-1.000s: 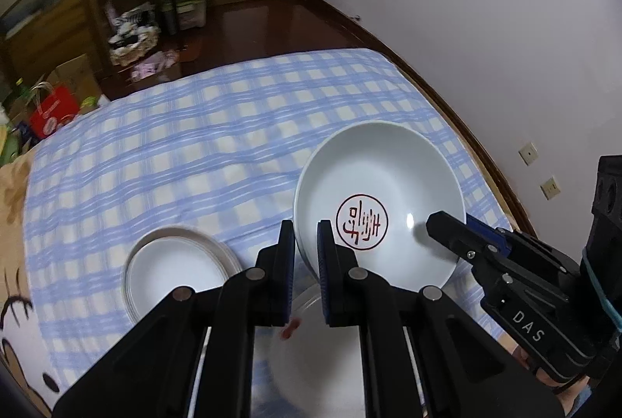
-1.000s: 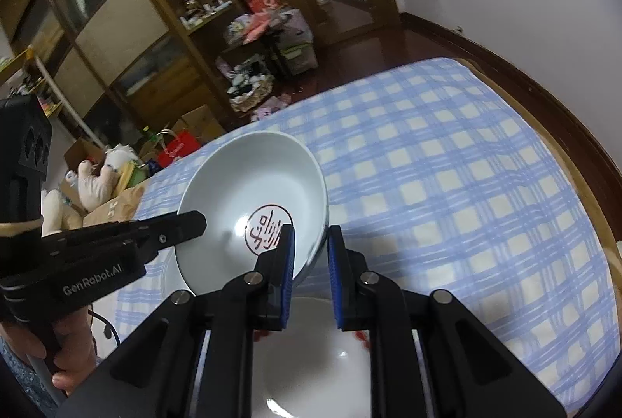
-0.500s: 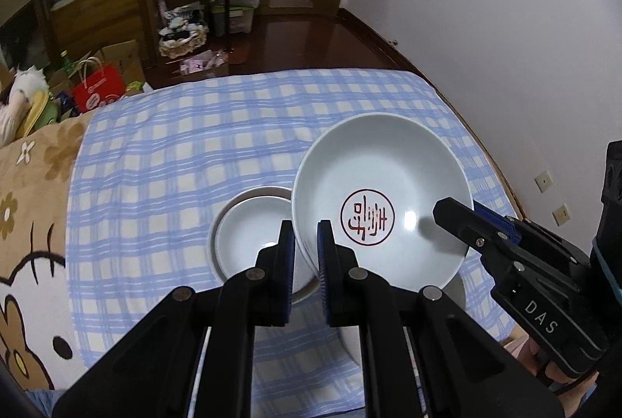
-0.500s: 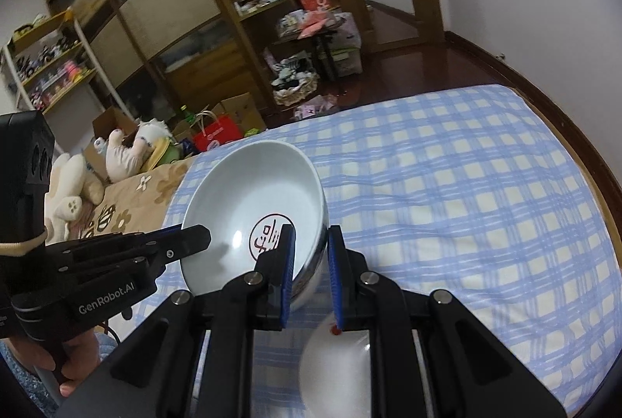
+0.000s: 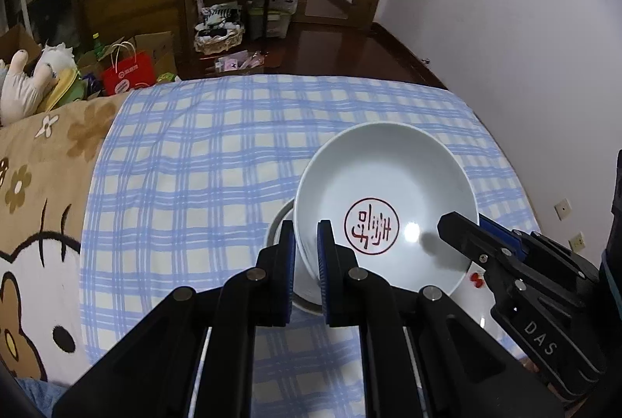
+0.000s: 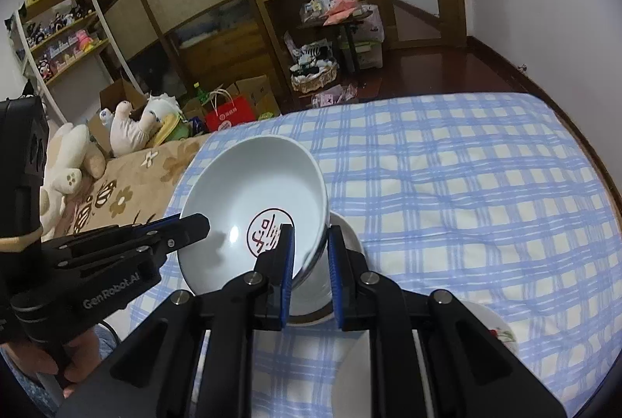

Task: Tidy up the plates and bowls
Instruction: 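Carry the red-logo bowl with both grippers over the white bowl stack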

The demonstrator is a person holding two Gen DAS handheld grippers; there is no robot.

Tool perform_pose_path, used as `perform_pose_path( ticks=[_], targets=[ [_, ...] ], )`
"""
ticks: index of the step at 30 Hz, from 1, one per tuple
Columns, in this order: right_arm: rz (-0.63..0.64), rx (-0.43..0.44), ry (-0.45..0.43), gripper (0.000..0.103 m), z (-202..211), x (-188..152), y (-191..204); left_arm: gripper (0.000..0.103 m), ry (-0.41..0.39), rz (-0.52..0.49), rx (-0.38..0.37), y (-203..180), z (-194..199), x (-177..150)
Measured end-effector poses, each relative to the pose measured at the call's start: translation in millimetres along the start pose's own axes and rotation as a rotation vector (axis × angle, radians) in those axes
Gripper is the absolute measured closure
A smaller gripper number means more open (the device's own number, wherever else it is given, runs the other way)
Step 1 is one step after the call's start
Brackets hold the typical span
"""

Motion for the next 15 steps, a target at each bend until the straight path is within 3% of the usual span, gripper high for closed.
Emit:
perform_pose_path(
  ticks=[7, 15],
  targets=[
    [0.002, 0.005, 0.05, 0.085, -27.1, -11.1, -2.0, 0.093, 0.05, 0.046, -0.013, 17.2, -25.8, -7.8],
    [-0.013, 0.003, 0.091, 0.085, -50.7, -25.3, -4.1, 0.093, 0.098, 0.023, 0.015, 27.8, -50.4, -17.9]
  ],
)
Point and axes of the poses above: each gripper's, at about its wrist camera, not at the fingertips, and z roughly against the way its jaws point, y to its left, x to its top, the point moved 6 cm from there along -z, roughly the way its jaws point, and after that the axes turned 9 degrees about z, right-handed, at the moved point
